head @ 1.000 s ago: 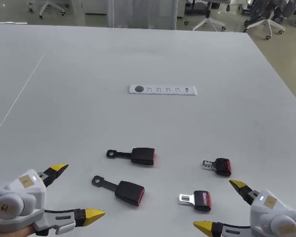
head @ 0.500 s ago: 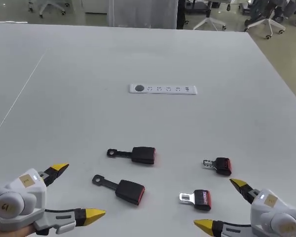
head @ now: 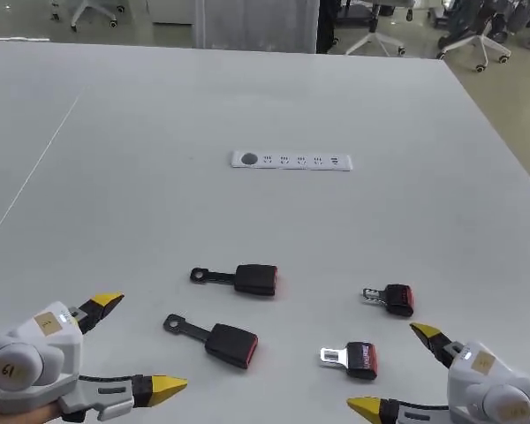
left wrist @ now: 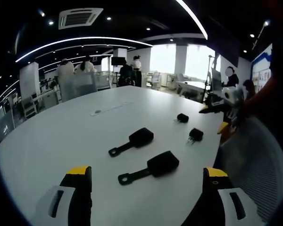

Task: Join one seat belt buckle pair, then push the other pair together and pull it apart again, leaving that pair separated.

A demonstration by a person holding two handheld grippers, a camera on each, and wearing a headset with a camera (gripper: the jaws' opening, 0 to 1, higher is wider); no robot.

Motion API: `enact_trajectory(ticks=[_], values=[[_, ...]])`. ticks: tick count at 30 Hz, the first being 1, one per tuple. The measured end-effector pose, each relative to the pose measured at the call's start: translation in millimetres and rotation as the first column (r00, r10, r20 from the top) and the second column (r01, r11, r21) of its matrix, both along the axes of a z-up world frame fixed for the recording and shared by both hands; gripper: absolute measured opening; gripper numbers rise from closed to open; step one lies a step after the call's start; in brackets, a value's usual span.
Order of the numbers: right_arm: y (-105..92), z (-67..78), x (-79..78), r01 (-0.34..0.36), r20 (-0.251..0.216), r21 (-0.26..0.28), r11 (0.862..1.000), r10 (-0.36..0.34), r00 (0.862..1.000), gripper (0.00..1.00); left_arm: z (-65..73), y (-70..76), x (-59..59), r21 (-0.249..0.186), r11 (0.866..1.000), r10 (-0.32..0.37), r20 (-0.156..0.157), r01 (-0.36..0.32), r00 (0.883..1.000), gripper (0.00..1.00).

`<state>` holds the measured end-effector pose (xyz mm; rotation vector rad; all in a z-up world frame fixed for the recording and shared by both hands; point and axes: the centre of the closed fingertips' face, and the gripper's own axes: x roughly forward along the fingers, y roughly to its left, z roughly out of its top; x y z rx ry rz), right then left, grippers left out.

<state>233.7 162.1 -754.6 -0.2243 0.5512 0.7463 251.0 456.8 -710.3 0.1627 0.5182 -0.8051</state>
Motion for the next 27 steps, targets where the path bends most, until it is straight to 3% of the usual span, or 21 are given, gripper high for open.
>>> enact_trajectory(ticks=[11, 14, 27], values=[[0.5, -2.1, 0.9, -0.020, -0.012, -0.005, 1.000, 0.020, 1.000, 0.95, -3.7, -7.3, -0.9, 0.021, 0.999, -0.045, -0.006, 0.045, 0.999, 1.00], [1.0, -2.9, 2.2, -0.031, -0.018, 0.001, 1.000, 0.031, 0.999, 0.93, -9.1, -10.6, -2.1, 0.052, 0.995, -0.081, -0.010, 0.081, 0.997, 1.00], [0.8, -10.3, 10.0, -0.108, -0.051, -0.039, 0.993, 0.106, 0.993, 0.88, -14.0, -26.1, 5.2, 0.096, 0.978, -0.182, -0.028, 0.184, 0.983, 1.00]])
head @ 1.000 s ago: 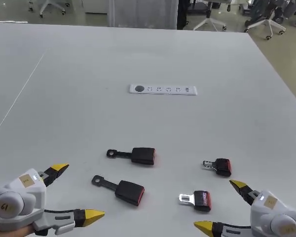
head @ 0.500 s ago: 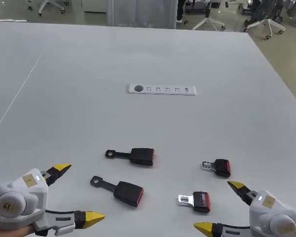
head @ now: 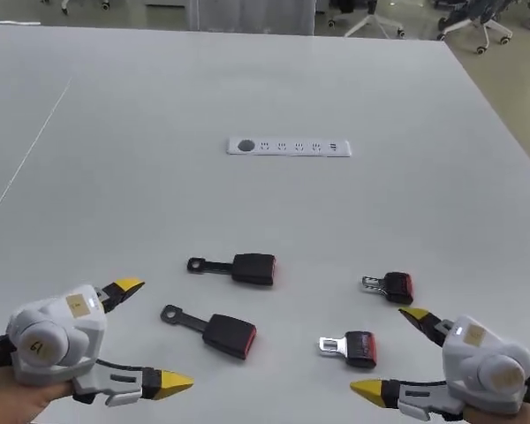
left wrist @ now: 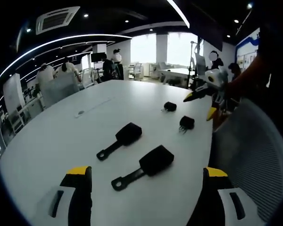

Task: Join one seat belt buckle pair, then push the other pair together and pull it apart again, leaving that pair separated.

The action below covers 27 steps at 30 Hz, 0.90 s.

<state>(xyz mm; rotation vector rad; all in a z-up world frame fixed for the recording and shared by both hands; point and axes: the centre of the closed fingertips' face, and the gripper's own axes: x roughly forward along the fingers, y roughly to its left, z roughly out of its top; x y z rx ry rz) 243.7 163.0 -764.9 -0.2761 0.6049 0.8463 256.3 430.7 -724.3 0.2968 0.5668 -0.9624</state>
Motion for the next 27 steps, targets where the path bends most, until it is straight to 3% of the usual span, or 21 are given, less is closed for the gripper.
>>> enact_trajectory(ticks=[17, 27], values=[[6.8, -17.9, 2.1, -0.128, -0.077, -0.036, 0.991, 0.125, 0.989, 0.81, -21.0, -20.2, 11.3, 0.049, 0.991, -0.127, -0.024, 0.128, 0.992, 0.95], [10.5, -30.2, 6.3, -0.216, -0.123, -0.055, 0.975, 0.208, 0.970, 0.76, -31.9, -33.1, 19.8, 0.060, 0.980, -0.185, -0.046, 0.187, 0.982, 0.89]])
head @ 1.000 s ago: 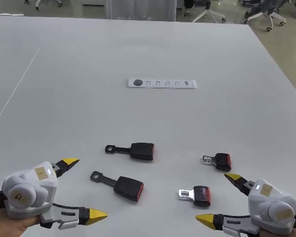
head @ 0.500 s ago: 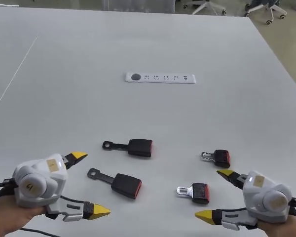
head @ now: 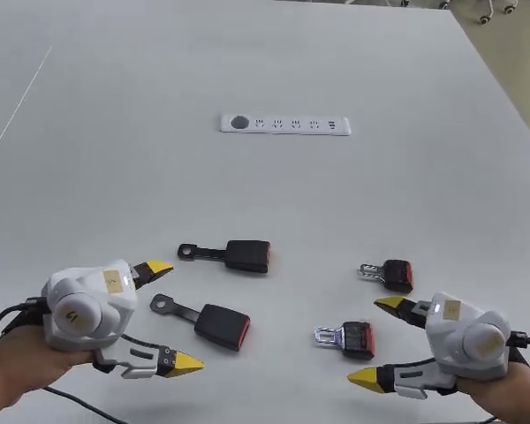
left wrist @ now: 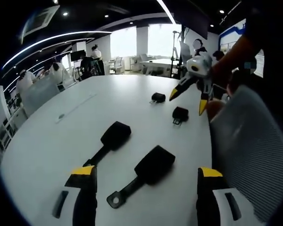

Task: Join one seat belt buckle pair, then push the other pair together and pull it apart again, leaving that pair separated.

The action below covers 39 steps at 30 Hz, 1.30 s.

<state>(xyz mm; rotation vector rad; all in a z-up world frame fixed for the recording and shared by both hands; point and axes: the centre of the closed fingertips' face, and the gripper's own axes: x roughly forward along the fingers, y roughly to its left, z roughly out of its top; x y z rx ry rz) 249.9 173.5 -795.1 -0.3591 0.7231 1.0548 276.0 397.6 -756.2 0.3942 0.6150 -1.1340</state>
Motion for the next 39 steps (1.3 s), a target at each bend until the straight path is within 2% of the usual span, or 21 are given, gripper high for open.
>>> enact_trajectory(ticks=[4, 9, 16, 19, 23, 26, 27, 29, 30, 31, 33, 35, 36, 39], values=[[-0.1, -5.8, -0.1, -0.036, -0.017, -0.021, 0.999, 0.036, 0.999, 0.73, -9.3, -3.0, 2.8, 0.023, 0.999, -0.030, -0.012, 0.031, 0.999, 0.86], [-1.4, -10.3, 1.0, -0.067, -0.046, -0.023, 0.997, 0.066, 0.997, 0.69, -19.4, -12.0, 3.8, 0.042, 0.995, -0.088, -0.028, 0.089, 0.996, 0.82], [-5.6, -18.0, 2.2, -0.114, -0.081, -0.042, 0.993, 0.111, 0.991, 0.64, -37.4, -24.9, 1.5, 0.081, 0.979, -0.185, -0.054, 0.189, 0.981, 0.73], [-5.3, -18.6, 0.9, -0.139, -0.102, -0.049, 0.989, 0.133, 0.986, 0.59, -48.6, -27.4, 0.9, 0.120, 0.963, -0.236, -0.064, 0.242, 0.970, 0.68], [-5.4, -23.1, -0.7, -0.172, -0.116, -0.061, 0.983, 0.164, 0.980, 0.55, -55.2, -33.3, 1.1, 0.127, 0.949, -0.282, -0.076, 0.290, 0.956, 0.64], [-5.5, -25.0, -1.9, -0.188, -0.126, -0.063, 0.980, 0.179, 0.976, 0.52, -62.5, -33.9, -0.1, 0.148, 0.936, -0.310, -0.092, 0.321, 0.946, 0.60], [-5.5, -25.5, -2.5, -0.193, -0.129, -0.065, 0.979, 0.183, 0.975, 0.51, -68.8, -29.8, -3.2, 0.187, 0.913, -0.349, -0.101, 0.363, 0.932, 0.58], [-6.4, -26.7, -3.7, -0.204, -0.137, -0.083, 0.975, 0.191, 0.972, 0.47, -74.4, -26.9, -2.0, 0.227, 0.898, -0.367, -0.090, 0.378, 0.926, 0.53], [-6.2, -27.0, -4.2, -0.213, -0.134, -0.087, 0.973, 0.200, 0.971, 0.47, -71.4, -29.8, -2.8, 0.197, 0.907, -0.360, -0.091, 0.371, 0.928, 0.53], [-5.9, -27.3, -4.5, -0.217, -0.131, -0.087, 0.972, 0.204, 0.970, 0.48, -70.5, -30.2, -0.1, 0.196, 0.914, -0.342, -0.098, 0.355, 0.934, 0.52], [-6.8, -28.9, -4.9, -0.220, -0.133, -0.092, 0.971, 0.207, 0.969, 0.48, -69.3, -31.9, 2.9, 0.202, 0.907, -0.363, -0.074, 0.370, 0.929, 0.51], [-7.6, -30.2, -6.0, -0.232, -0.135, -0.101, 0.967, 0.218, 0.967, 0.46, -69.4, -34.2, 0.9, 0.189, 0.906, -0.368, -0.088, 0.378, 0.926, 0.50], [-8.1, -31.2, -6.8, -0.237, -0.139, -0.105, 0.966, 0.221, 0.965, 0.45, -69.3, -34.6, 1.9, 0.188, 0.905, -0.373, -0.084, 0.382, 0.924, 0.50], [-8.5, -31.1, -5.4, -0.245, -0.131, -0.107, 0.963, 0.231, 0.964, 0.43, -68.8, -35.2, 5.6, 0.186, 0.911, -0.359, -0.084, 0.369, 0.929, 0.45]])
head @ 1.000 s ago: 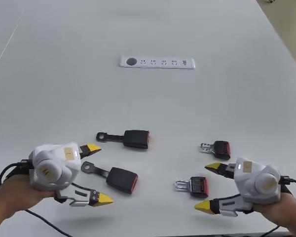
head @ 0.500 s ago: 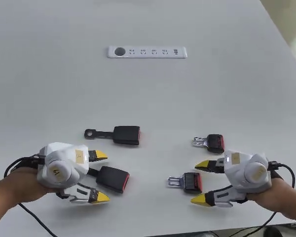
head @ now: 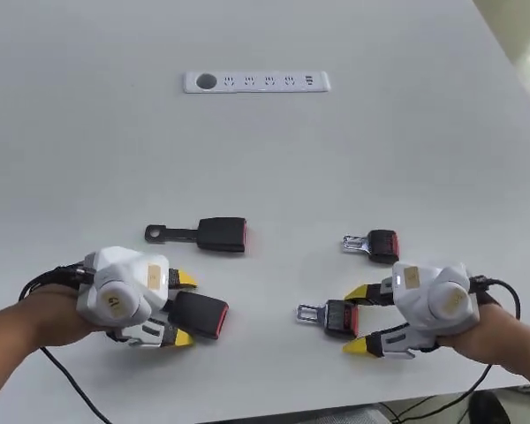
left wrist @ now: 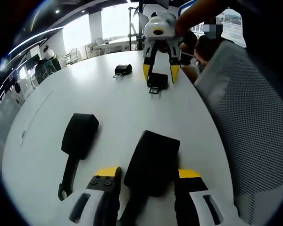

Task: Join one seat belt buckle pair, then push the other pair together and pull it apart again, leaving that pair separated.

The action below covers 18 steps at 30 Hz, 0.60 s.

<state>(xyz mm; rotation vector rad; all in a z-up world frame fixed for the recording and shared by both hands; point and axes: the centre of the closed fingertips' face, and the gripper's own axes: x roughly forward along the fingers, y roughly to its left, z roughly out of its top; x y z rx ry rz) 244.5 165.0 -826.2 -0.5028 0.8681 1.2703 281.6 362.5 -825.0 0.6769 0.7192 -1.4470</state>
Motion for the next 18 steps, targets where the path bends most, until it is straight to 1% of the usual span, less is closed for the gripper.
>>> enact_trajectory(ticks=[2, 4, 5, 6, 8, 9, 12, 13, 14, 18], values=[[-0.1, 0.0, 2.7, 0.008, 0.001, 0.001, 1.000, -0.008, 1.000, 0.40, 0.3, -0.6, 1.0, -0.003, 1.000, 0.013, 0.001, -0.013, 1.000, 0.43], [-1.0, -0.7, 5.5, 0.014, 0.008, -0.004, 1.000, -0.014, 1.000, 0.36, 0.2, -1.2, -1.7, -0.004, 1.000, 0.004, 0.001, -0.004, 1.000, 0.40], [0.4, 0.2, 5.1, 0.017, 0.003, 0.005, 1.000, -0.017, 1.000, 0.36, 0.3, -1.6, -0.4, -0.003, 1.000, 0.002, 0.011, -0.002, 1.000, 0.40], [0.7, 0.2, 5.4, 0.019, 0.002, 0.008, 1.000, -0.020, 1.000, 0.36, -0.4, -0.8, 0.0, -0.001, 1.000, 0.016, 0.006, -0.016, 1.000, 0.40], [0.5, -0.2, 6.3, 0.008, 0.012, 0.011, 1.000, -0.009, 1.000, 0.35, -0.4, -0.8, 0.9, -0.005, 0.999, 0.035, 0.008, -0.035, 0.999, 0.39], [-0.6, -0.4, 6.7, 0.008, 0.011, 0.016, 1.000, -0.008, 1.000, 0.35, -0.5, -0.5, 1.8, -0.008, 0.998, 0.059, 0.009, -0.059, 0.998, 0.39], [-1.9, 0.3, 8.3, -0.005, 0.017, 0.034, 0.999, 0.004, 1.000, 0.35, -1.2, 0.5, 3.5, -0.018, 0.995, 0.102, 0.014, -0.102, 0.995, 0.37], [-2.4, -0.1, 7.9, -0.013, 0.017, 0.038, 0.999, 0.012, 1.000, 0.34, -1.3, 1.2, 3.7, -0.019, 0.993, 0.117, 0.011, -0.117, 0.993, 0.37], [-2.7, -0.4, 7.9, -0.037, 0.027, 0.035, 0.999, 0.036, 0.999, 0.34, -0.8, 1.1, 3.9, -0.022, 0.992, 0.121, 0.014, -0.121, 0.993, 0.37], [-4.0, -0.1, 7.5, -0.050, 0.024, 0.062, 0.997, 0.049, 0.999, 0.34, -1.4, 1.4, 3.0, -0.019, 0.991, 0.129, 0.014, -0.129, 0.991, 0.36]])
